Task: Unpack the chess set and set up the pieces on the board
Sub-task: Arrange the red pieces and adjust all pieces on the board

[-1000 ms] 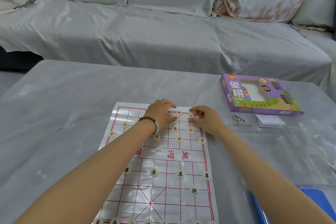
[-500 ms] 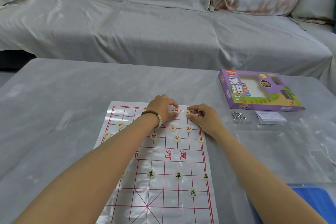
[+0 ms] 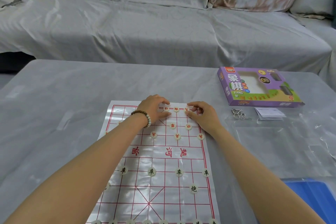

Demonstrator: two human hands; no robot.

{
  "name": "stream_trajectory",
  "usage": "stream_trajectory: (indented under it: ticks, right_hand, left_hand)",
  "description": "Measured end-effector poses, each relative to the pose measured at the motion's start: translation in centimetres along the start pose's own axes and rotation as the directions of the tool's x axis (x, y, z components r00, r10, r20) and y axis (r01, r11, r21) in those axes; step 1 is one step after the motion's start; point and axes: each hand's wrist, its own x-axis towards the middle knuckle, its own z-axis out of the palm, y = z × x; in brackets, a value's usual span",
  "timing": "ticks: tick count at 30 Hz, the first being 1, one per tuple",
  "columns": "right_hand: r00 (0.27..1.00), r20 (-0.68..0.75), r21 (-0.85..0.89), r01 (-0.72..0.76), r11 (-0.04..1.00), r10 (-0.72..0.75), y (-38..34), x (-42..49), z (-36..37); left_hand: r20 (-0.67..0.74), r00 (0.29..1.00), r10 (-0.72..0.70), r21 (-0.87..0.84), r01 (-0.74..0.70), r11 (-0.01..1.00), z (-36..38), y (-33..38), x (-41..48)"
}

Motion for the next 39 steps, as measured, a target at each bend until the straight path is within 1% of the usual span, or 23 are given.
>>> stream_trajectory:
  ticks: [4, 13, 15, 17, 18, 20, 22, 24, 26, 28, 30, 32, 35, 39]
  right_hand:
    - [1.000, 0.004, 0.019, -0.005, 1.000, 0.005, 0.0, 0.0, 0.0]
    - [1.000, 0.012, 0.044, -0.025, 0.999, 0.024, -0.2, -0.1, -0.2]
    - [0.999, -0.014, 0.047, -0.033, 0.998, 0.034, -0.5, -0.4, -0.3]
    - [0.997, -0.071, -0.027, -0.006, 1.000, 0.004, -1.1, -1.1, -0.1]
    - [0.996, -0.082, -0.086, 0.031, 0.996, -0.038, -1.6, -1.7, 0.1]
    - [0.990, -0.020, -0.183, 0.131, 0.974, -0.137, -2.7, -2.6, 0.7]
    - [0.980, 0.103, -0.262, 0.194, 0.945, -0.173, -3.8, -3.1, 1.1]
    - [0.970, 0.184, -0.302, 0.211, 0.930, -0.160, -4.6, -3.1, 1.2]
    - [0.962, 0.239, -0.295, 0.202, 0.934, -0.133, -5.1, -3.0, 1.1]
    - [0.944, 0.319, -0.290, 0.186, 0.939, -0.089, -5.7, -2.9, 0.9]
    - [0.920, 0.390, -0.303, 0.179, 0.936, -0.050, -6.1, -2.8, 0.7]
    - [0.909, 0.416, -0.330, 0.182, 0.926, -0.030, -6.4, -2.7, 0.6]
    - [0.912, 0.410, -0.384, 0.193, 0.903, -0.021, -6.8, -2.6, 0.7]
    - [0.918, 0.396, -0.421, 0.207, 0.883, -0.026, -7.0, -2.6, 0.9]
  left_hand:
    - [-0.014, 1.000, -0.004, -0.033, 0.003, 0.999, -0.4, -0.9, -0.2]
    - [-0.057, 0.998, -0.021, -0.042, 0.018, 0.999, -0.2, -0.9, 0.3]
    - [-0.056, 0.998, -0.021, -0.040, 0.019, 0.999, -0.2, -0.8, 0.1]
    - [-0.039, 0.999, -0.012, -0.032, 0.011, 0.999, -0.2, -0.8, -0.2]
    - [-0.031, 0.999, -0.012, -0.030, 0.011, 1.000, -0.4, -1.0, -0.4]
    - [-0.029, 0.999, -0.020, -0.013, 0.020, 1.000, -0.9, -1.6, -0.8]
    - [-0.050, 0.998, -0.035, -0.006, 0.035, 0.999, -1.7, -2.6, -1.7]
    - [-0.082, 0.995, -0.048, -0.021, 0.047, 0.999, -2.7, -3.9, -2.9]
    - [-0.100, 0.993, -0.066, -0.020, 0.064, 0.998, -3.6, -5.4, -4.3]
    - [-0.090, 0.994, -0.059, -0.014, 0.058, 0.998, -4.2, -7.0, -5.7]
    - [-0.067, 0.997, -0.046, -0.062, 0.042, 0.997, -4.6, -8.3, -6.8]
    - [-0.027, 0.999, -0.033, -0.049, 0.031, 0.998, -4.7, -9.1, -7.6]
    - [0.026, 0.999, -0.026, 0.078, 0.024, 0.997, -4.5, -10.3, -8.1]
    - [0.011, 0.999, -0.034, 0.136, 0.032, 0.990, -4.3, -11.8, -8.1]
